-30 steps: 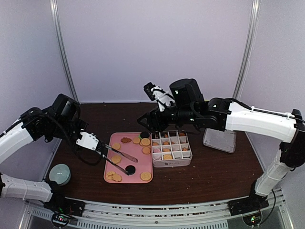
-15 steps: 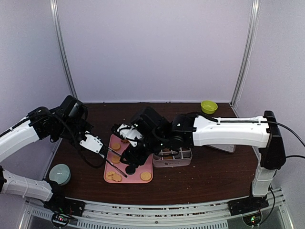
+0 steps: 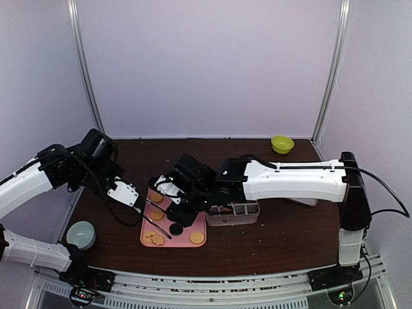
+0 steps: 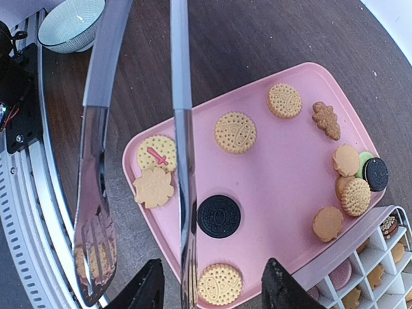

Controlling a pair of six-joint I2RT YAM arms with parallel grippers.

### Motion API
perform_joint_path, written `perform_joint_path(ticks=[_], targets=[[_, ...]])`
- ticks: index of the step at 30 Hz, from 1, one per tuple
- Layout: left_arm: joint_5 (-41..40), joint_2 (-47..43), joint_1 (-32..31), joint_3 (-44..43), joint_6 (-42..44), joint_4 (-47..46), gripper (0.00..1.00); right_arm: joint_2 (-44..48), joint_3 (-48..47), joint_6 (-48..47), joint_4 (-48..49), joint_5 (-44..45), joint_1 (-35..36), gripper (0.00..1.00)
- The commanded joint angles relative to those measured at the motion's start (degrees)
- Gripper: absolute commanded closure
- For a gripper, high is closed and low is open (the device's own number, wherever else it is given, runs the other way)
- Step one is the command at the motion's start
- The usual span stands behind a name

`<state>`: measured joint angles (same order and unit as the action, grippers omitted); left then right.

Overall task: Pack the cookies
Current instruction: Pass from the left arm to the right, then pass from the right arm to the left

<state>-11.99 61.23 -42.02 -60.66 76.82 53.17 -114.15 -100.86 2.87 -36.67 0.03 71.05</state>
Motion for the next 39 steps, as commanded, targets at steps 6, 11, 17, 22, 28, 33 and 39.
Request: perform_joint_path(ticks=[6, 11, 17, 22, 28, 33, 39], targets=[[-0.5, -1.6, -0.6, -2.0, -0.6, -2.3, 1.00, -3.4, -3.6, -0.1, -1.7, 2.2, 0.5, 0.61], [-0.7, -1.5, -0.9, -2.7, -0.8, -2.3, 1.00, -6.0, -6.5, 0.4, -2.2, 4.9, 0.6, 0.82], [-1.1, -1.7, -0.9, -3.9, -1.6, -3.6, 1.00, -5.2, -5.5, 2.1, -0.7, 12.6, 0.6, 1.00], [-0.4, -3.7, -0.9, -3.2, -3.0, -7.9, 0.09, -0.8, -0.9, 3.5, 5.6, 18.8, 0.2, 1.00], [4.4, -8.4, -0.9, -3.6, -7.9, -12.7, 0.02, 4.1, 2.4, 5.6, 15.6, 26.3, -0.3, 1.00], [9.5, -13.1, -0.9, -4.7, -18.7, -13.5, 0.02, 8.9, 4.8, 6.6, 21.9, 27.6, -2.0, 1.00], [16.7, -16.9, -0.7, -3.4, -35.8, -11.2, 0.02, 13.8, 7.6, 7.6, 27.7, 25.9, -3.3, 1.00]])
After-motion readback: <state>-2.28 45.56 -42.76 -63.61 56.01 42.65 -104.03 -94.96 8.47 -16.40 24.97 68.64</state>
